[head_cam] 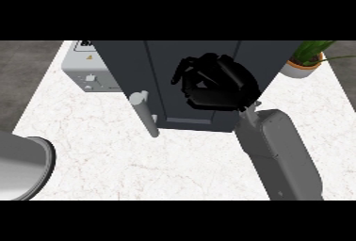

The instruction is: Pick up the bottled water, place it into the cabinet and close the cabinet

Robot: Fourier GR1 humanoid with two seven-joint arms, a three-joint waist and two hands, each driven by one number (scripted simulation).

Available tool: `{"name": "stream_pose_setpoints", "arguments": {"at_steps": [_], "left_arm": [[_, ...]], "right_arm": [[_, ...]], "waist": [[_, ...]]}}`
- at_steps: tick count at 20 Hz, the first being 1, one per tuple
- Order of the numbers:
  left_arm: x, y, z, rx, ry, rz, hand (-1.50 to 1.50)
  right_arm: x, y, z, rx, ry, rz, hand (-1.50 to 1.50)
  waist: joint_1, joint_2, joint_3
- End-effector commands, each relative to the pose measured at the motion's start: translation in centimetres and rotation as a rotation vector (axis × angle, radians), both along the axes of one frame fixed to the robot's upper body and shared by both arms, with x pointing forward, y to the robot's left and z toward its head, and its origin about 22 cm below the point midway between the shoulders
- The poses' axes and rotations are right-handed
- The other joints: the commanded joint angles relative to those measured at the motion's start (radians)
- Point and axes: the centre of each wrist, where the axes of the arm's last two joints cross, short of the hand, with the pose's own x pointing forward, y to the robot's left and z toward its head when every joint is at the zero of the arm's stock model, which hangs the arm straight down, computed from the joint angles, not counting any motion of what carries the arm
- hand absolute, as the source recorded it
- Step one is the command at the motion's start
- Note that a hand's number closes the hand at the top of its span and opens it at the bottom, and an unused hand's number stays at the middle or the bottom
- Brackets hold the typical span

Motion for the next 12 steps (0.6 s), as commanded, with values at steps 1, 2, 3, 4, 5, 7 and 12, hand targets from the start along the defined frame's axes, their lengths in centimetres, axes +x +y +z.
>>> {"name": "stream_pose_setpoints", "arguments": {"at_steps": [1,2,3,4,5,7,12], "left_arm": [[-0.6,0.0,0.7,-0.012,0.004,-0.013,-1.50],[-0.7,0.7,0.4,0.001,0.008,-0.006,-1.50],[-0.7,0.2,1.0,-0.011,0.006,-0.025,-1.50],[0.1,0.8,0.2,-0.016,-0.019,-0.011,-1.50],[-0.8,1.2,0.6,-0.006,-0.013,-0.005,-1.50],[-0.4,0.8,0.1,-0.012,0.010,0.002,-1.50],[-0.1,0.3,0.0,-0.021,0.008,-0.037,-1.50]], "right_arm": [[2.9,1.2,1.4,-0.003,0.003,0.004,1.50],[3.6,0.9,0.1,0.004,0.002,-0.004,1.50],[4.2,0.3,0.2,-0.009,-0.008,-0.007,1.50],[4.5,0.8,1.8,-0.016,-0.019,0.001,1.50],[3.9,2.5,1.1,-0.034,-0.001,0.003,1.50],[3.9,2.3,1.4,-0.020,-0.002,0.022,1.50],[3.6,3.8,2.8,-0.001,0.015,0.086,1.50]], "waist": [[0.008,0.008,-0.006],[0.014,0.011,-0.006],[0.021,0.013,-0.005],[0.013,0.014,-0.006],[0.024,0.011,-0.006],[0.011,0.011,-0.006],[0.032,0.015,-0.007]]}}
